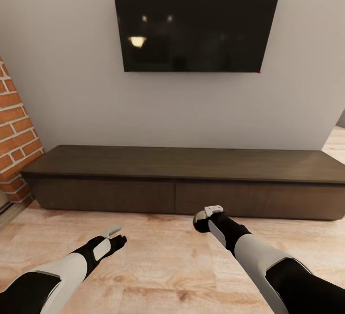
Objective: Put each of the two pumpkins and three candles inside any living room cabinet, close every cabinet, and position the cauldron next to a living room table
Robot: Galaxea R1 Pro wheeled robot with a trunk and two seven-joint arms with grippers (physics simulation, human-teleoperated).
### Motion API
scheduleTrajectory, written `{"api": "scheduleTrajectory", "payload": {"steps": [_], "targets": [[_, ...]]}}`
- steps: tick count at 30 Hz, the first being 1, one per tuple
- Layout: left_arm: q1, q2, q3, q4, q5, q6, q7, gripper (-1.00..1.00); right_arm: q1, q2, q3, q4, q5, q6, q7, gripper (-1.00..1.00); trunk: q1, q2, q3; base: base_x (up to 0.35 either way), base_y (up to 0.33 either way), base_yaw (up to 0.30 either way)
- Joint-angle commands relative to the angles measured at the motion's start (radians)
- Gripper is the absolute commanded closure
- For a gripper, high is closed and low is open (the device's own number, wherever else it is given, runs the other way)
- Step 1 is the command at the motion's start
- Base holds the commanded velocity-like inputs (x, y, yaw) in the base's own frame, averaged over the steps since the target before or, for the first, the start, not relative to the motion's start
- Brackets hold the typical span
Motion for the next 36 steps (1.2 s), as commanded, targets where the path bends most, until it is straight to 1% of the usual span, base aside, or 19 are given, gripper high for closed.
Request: {"api": "scheduleTrajectory", "payload": {"steps": [1, 5, 6, 8, 10, 11, 13, 15, 18, 19, 21, 22, 23, 24, 25, 28, 30, 32, 36], "targets": [[0.001, 0.000, -0.008, -0.003, 0.009, 0.006, 0.006, -1.00, -0.001, -0.001, 0.006, -0.002, -0.010, 0.005, 0.001, 1.00, 0.000, 0.000, -0.001, 0.297, 0.134, 0.000], [0.000, 0.000, -0.008, -0.003, 0.009, 0.007, 0.006, -1.00, -0.001, -0.001, 0.002, -0.011, -0.010, 0.006, 0.050, 1.00, 0.000, 0.000, -0.001, 0.299, 0.134, 0.000], [0.000, 0.000, -0.008, -0.003, 0.008, 0.007, 0.006, -1.00, -0.001, -0.001, 0.001, -0.030, -0.010, 0.008, 0.079, 1.00, 0.000, 0.000, -0.001, 0.300, 0.126, 0.000], [0.000, 0.000, -0.008, -0.002, 0.008, 0.007, 0.006, -1.00, -0.001, -0.002, 0.000, -0.059, -0.011, 0.011, 0.104, 1.00, 0.000, 0.000, -0.001, 0.301, 0.121, 0.000], [0.001, 0.000, -0.008, -0.002, 0.008, 0.007, 0.006, -1.00, -0.001, -0.004, 0.001, -0.119, -0.013, 0.020, 0.153, 1.00, 0.000, 0.000, -0.001, 0.212, 0.062, 0.000], [0.001, 0.000, -0.008, -0.002, 0.008, 0.007, 0.006, -1.00, -0.001, -0.004, 0.001, -0.130, -0.013, 0.025, 0.165, 1.00, 0.000, 0.000, -0.001, 0.136, 0.039, 0.000], [0.001, -0.001, -0.009, -0.001, 0.008, 0.006, 0.005, -1.00, -0.001, -0.006, -0.001, -0.163, -0.014, 0.072, 0.226, 1.00, 0.000, 0.000, -0.001, 0.071, 0.020, 0.000], [0.001, -0.001, -0.009, 0.000, 0.008, 0.007, 0.005, -1.00, -0.001, -0.007, -0.003, -0.185, -0.015, 0.149, 0.305, 1.00, 0.000, 0.000, -0.001, 0.029, 0.008, 0.000], [0.001, -0.001, -0.009, 0.000, 0.008, 0.007, 0.006, -1.00, -0.001, -0.007, -0.016, -0.204, -0.018, 0.213, 0.386, 1.00, 0.000, 0.000, -0.001, 0.013, 0.004, 0.000], [0.001, -0.001, -0.010, 0.000, 0.008, 0.007, 0.005, -1.00, -0.001, -0.007, -0.030, -0.212, -0.021, 0.237, 0.422, 1.00, 0.000, 0.000, -0.001, 0.006, 0.002, 0.000], [0.001, -0.001, -0.010, 0.001, 0.007, 0.008, 0.005, -1.00, -0.001, -0.007, -0.074, -0.224, -0.029, 0.278, 0.480, 1.00, 0.000, 0.000, -0.001, 0.003, 0.001, 0.000], [0.001, -0.001, -0.010, 0.001, 0.007, 0.008, 0.006, -1.00, -0.001, -0.007, -0.086, -0.227, -0.031, 0.290, 0.494, 1.00, 0.000, 0.000, -0.001, 0.002, 0.001, 0.000], [0.002, -0.002, -0.010, 0.001, 0.007, 0.008, 0.006, -1.00, -0.001, -0.007, -0.131, -0.246, -0.037, 0.343, 0.554, 1.00, 0.000, 0.000, -0.001, 0.000, 0.000, 0.000], [0.002, -0.002, -0.010, 0.001, 0.007, 0.008, 0.005, -1.00, -0.001, -0.007, -0.147, -0.264, -0.039, 0.368, 0.586, 1.00, 0.000, 0.000, -0.001, 0.000, 0.000, 0.000], [0.002, -0.002, -0.010, 0.000, 0.007, 0.008, 0.005, -1.00, -0.001, -0.007, -0.157, -0.286, -0.040, 0.390, 0.616, 1.00, 0.000, 0.000, -0.001, 0.000, 0.000, 0.000], [0.002, -0.003, -0.010, -0.001, 0.007, 0.008, 0.005, -1.00, -0.001, -0.007, -0.168, -0.336, -0.042, 0.426, 0.668, 1.00, 0.000, 0.000, -0.001, 0.000, 0.000, 0.000], [0.002, -0.006, -0.010, 0.000, 0.007, 0.008, 0.005, -1.00, -0.001, -0.007, -0.175, -0.410, -0.044, 0.487, 0.725, 1.00, 0.000, 0.000, -0.001, 0.000, 0.000, 0.000], [0.002, -0.007, -0.010, 0.001, 0.007, 0.008, 0.005, -1.00, -0.001, -0.007, -0.183, -0.453, -0.045, 0.547, 0.760, 1.00, 0.000, 0.000, -0.001, 0.000, 0.000, 0.000], [0.001, -0.007, -0.010, 0.001, 0.007, 0.008, 0.003, -1.00, -0.001, -0.007, -0.209, -0.483, -0.046, 0.579, 0.827, 1.00, 0.000, 0.000, -0.001, 0.000, 0.000, 0.000]]}}
